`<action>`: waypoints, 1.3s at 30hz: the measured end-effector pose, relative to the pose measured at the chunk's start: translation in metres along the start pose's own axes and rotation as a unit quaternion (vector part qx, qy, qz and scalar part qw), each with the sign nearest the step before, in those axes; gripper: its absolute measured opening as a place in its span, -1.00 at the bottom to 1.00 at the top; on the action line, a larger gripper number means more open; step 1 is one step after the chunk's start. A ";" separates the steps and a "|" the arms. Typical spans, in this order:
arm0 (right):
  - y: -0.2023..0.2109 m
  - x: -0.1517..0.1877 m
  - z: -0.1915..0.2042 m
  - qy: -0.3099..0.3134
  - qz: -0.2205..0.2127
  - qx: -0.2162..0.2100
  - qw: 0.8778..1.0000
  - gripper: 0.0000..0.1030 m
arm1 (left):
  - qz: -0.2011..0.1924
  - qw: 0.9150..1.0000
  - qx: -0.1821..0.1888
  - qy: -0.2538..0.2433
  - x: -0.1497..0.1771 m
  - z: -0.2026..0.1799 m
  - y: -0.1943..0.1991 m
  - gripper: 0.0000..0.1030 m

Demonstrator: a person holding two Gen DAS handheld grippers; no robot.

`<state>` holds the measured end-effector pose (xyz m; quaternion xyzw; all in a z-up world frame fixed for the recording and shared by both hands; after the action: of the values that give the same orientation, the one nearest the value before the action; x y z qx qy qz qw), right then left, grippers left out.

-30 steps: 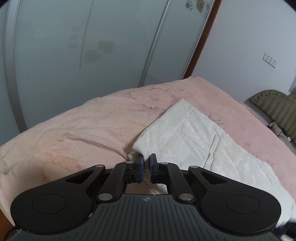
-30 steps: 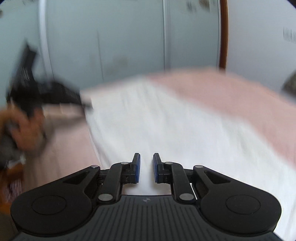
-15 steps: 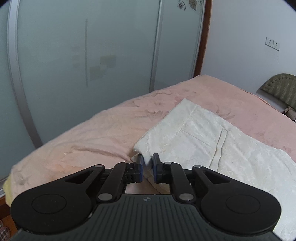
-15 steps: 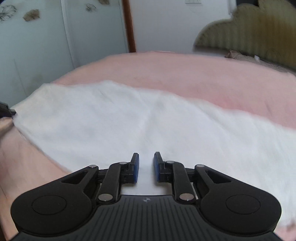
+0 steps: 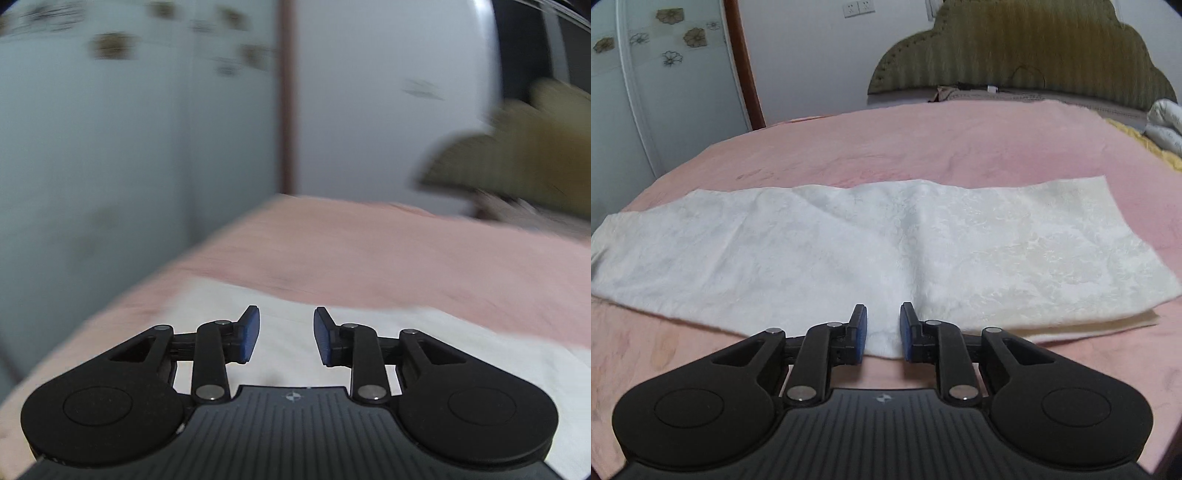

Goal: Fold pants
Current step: 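Open the left gripper and release the pants, then grasp the end of the folded pants with the right gripper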

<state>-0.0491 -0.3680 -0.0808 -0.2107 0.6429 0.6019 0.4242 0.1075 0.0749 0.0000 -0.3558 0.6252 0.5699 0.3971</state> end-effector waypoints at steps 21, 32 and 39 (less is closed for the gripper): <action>-0.032 -0.008 -0.117 -0.332 -0.055 0.018 0.941 0.18 | 0.086 0.962 0.196 -0.172 0.087 -0.194 -0.060 0.08; -0.080 -0.028 -0.163 -0.390 -0.093 0.083 0.912 -0.56 | 0.066 0.962 0.181 -0.193 0.093 -0.197 -0.061 0.34; -0.065 -0.039 -0.153 -0.339 -0.118 0.074 0.931 -0.75 | 0.095 0.962 0.211 -0.143 0.079 -0.195 -0.065 0.32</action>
<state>-0.0211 -0.5353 -0.1014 -0.0364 0.4741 0.5343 0.6989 0.1136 -0.1250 -0.0922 -0.1177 0.6989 0.5046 0.4929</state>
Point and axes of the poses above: each gripper's, at about its wrist camera, not at the fingertips, and y roughly against the way its jaws point, z to its left, x to its underside, the point moved 7 cm from there along -y, roughly the way its jaws point, and after that the axes turned 8 degrees about x, right-handed, at the moved point
